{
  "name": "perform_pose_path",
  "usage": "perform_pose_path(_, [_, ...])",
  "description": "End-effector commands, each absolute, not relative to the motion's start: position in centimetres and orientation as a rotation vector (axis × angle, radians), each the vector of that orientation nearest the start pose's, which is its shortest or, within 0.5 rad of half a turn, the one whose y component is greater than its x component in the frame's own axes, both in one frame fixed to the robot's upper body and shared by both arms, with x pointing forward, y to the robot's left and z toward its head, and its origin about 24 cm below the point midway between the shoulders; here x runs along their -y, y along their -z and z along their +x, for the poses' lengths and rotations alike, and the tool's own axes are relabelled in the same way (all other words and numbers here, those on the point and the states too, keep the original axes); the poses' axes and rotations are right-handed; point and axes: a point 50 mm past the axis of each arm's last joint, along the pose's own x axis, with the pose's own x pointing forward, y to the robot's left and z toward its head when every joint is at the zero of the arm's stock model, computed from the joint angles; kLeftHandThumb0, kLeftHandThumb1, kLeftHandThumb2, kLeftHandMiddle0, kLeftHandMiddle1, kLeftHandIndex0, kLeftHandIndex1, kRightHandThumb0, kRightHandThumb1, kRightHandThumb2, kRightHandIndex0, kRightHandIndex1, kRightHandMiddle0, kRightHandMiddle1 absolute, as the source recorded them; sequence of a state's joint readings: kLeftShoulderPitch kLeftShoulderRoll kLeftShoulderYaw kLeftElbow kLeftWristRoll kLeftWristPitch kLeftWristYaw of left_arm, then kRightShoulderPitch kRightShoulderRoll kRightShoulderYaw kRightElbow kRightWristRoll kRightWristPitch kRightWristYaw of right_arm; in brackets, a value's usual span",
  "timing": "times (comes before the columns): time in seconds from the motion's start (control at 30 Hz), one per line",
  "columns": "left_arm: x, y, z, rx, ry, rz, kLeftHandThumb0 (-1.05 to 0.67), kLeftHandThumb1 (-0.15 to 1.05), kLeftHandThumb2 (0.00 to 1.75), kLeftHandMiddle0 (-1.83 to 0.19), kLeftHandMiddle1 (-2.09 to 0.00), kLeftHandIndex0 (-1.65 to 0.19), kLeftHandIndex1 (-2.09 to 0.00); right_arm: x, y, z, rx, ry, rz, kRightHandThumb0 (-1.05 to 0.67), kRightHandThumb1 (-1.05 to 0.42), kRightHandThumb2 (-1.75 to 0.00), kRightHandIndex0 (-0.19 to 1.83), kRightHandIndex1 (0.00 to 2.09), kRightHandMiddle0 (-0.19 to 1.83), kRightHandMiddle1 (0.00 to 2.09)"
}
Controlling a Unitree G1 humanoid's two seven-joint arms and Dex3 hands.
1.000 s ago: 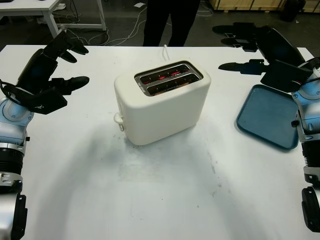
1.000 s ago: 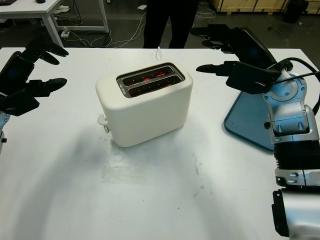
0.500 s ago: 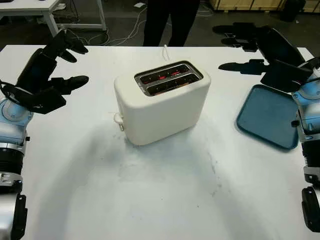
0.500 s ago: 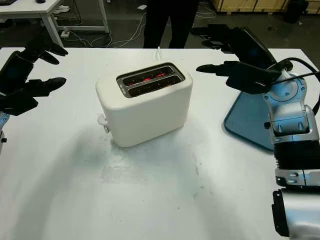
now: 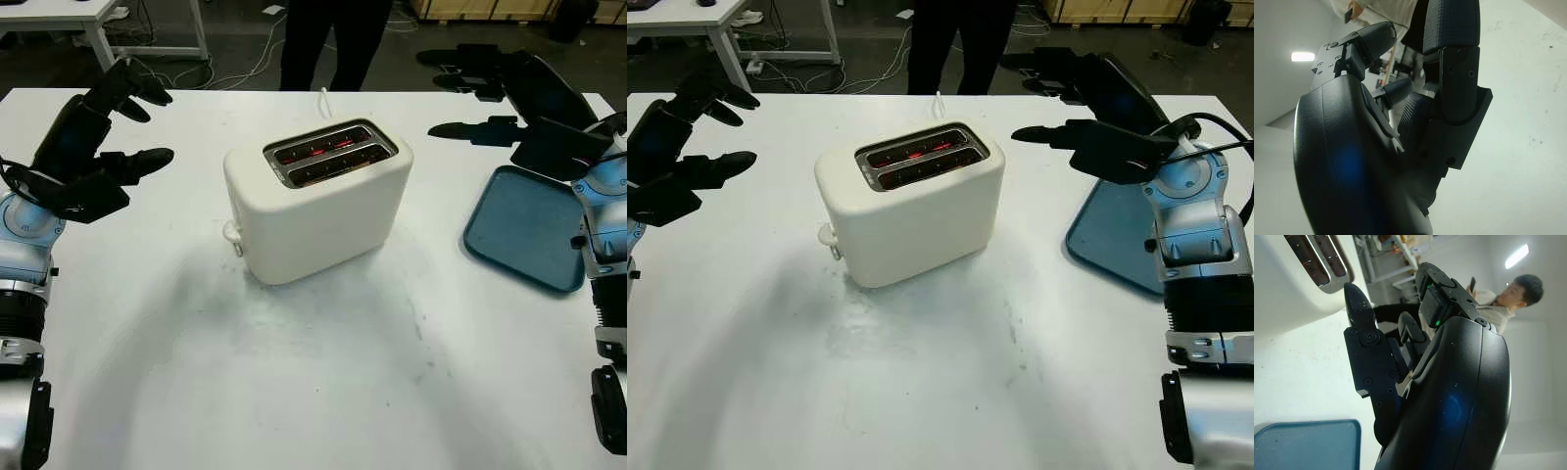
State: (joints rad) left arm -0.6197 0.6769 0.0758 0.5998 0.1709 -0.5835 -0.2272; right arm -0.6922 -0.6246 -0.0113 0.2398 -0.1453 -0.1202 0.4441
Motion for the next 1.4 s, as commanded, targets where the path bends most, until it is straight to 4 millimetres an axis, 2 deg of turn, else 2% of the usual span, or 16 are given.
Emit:
perform_pose_path(0.0, [-26.70,-19.05,33.44,0.504,0.139,0.854,-1.05,0.92,0.46,0.00,-1.54,0.00,-1.35,21.27,-23.49,34.19,0.417,-0.314,-0.846,-0.29,-0.85,0.00,0.54,0.00,0.50,0.00])
perform_pose_path(1.37, [-26.81,-18.92,33.45,0.503,0.143,0.848,-1.05,0.92,0.46,0.00,-1.54,0.00,-1.35,21.24,-23.40,34.22,0.423,-0.312,-0.853,-0.30,-0.84,0.00,0.56,0.01,0.51,0.00])
